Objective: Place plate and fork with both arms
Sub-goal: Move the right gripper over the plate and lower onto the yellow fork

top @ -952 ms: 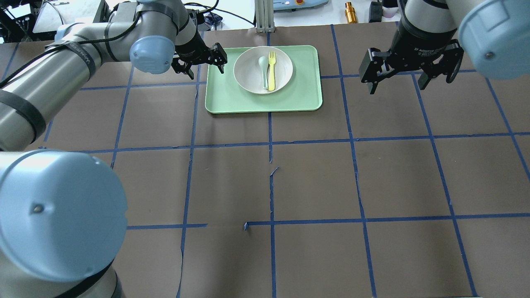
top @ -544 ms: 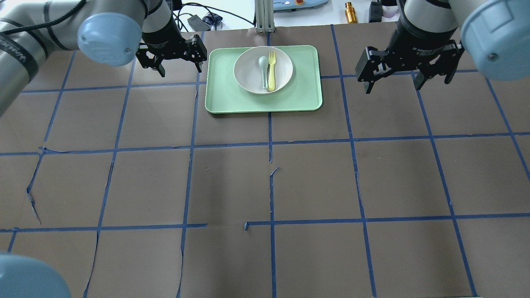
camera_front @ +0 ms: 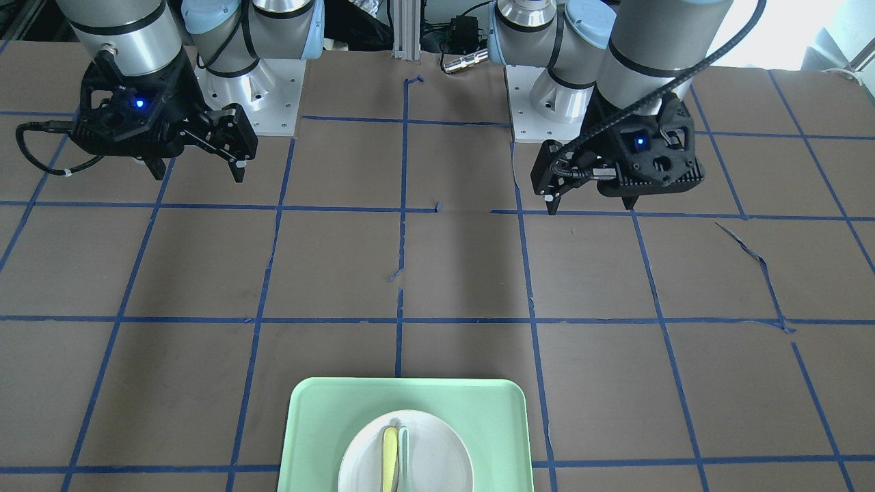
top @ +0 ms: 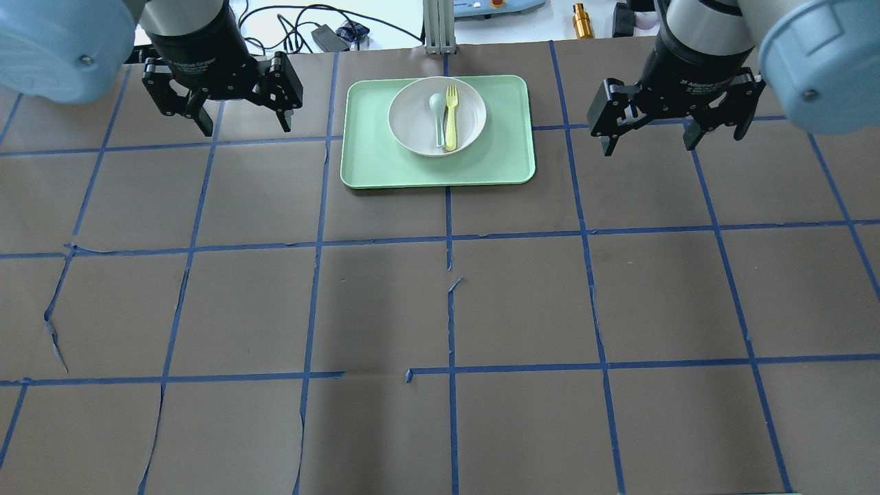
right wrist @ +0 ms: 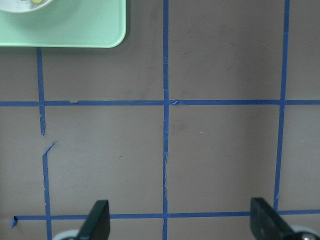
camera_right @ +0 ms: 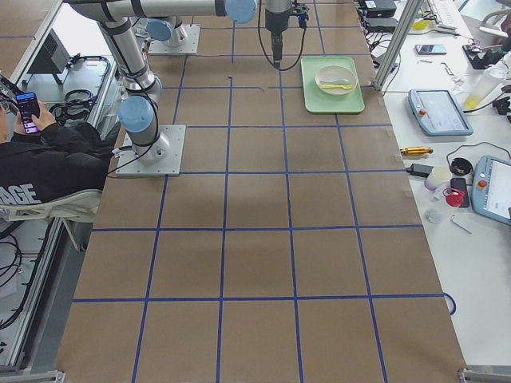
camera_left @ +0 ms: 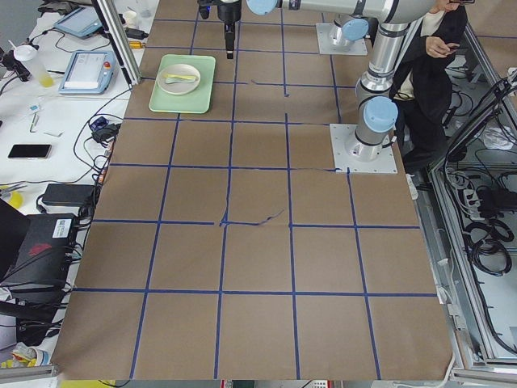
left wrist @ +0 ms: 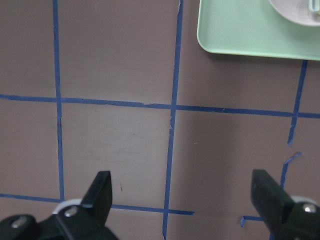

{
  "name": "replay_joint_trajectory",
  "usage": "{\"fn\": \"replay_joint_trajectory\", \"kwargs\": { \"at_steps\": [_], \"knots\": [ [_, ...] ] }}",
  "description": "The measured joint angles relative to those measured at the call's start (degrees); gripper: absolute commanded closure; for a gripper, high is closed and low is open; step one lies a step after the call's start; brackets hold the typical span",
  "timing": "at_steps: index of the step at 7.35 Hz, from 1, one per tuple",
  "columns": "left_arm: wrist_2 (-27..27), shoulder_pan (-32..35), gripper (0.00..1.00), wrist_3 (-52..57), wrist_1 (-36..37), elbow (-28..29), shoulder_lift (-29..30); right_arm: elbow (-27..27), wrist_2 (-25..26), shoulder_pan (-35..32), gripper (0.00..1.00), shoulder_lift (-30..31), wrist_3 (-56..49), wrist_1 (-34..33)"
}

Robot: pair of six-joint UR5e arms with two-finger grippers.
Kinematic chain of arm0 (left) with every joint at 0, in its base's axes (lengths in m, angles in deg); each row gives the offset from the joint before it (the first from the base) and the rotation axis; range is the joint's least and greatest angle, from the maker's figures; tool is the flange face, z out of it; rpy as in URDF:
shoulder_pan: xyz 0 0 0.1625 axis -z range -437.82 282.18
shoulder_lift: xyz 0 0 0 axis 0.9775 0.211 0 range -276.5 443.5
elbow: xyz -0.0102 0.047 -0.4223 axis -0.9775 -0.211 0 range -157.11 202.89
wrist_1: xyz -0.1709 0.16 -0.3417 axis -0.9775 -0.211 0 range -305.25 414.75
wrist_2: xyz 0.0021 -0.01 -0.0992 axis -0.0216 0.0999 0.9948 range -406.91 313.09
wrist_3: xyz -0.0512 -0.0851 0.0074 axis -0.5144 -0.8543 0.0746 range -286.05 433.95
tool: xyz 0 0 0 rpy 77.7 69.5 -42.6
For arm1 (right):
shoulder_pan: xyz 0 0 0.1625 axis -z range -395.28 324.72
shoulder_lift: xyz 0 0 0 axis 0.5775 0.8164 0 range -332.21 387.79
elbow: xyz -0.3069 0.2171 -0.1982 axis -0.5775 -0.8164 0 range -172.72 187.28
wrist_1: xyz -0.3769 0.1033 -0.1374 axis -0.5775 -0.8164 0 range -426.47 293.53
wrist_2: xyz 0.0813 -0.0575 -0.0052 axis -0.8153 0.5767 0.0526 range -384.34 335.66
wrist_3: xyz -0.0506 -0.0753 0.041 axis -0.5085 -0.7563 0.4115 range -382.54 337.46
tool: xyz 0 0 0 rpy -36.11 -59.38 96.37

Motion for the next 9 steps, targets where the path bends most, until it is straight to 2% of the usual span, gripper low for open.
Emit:
{"fn": "replay_joint_trajectory", "kwargs": {
  "at_steps": [2,5,8,9],
  "knots": [
    [0.4,0.4,0.00,0.1,-0.7,-0.2,-0.5,0.2,0.0,-0.1,0.00,-1.3,0.6,-2.6],
    [5.9,0.8,0.00,-0.3,1.6,-2.1,0.1,-2.0,0.0,-1.8,0.00,-5.3,0.5,-5.3],
    [6.3,0.8,0.00,-0.1,2.6,-2.9,0.2,-17.2,0.1,-7.9,0.00,-22.6,2.9,-6.6],
    [6.2,0.8,0.00,0.0,2.6,-3.0,0.3,-20.4,0.1,-9.2,0.00,-28.1,3.9,-9.8]
  ]
}}
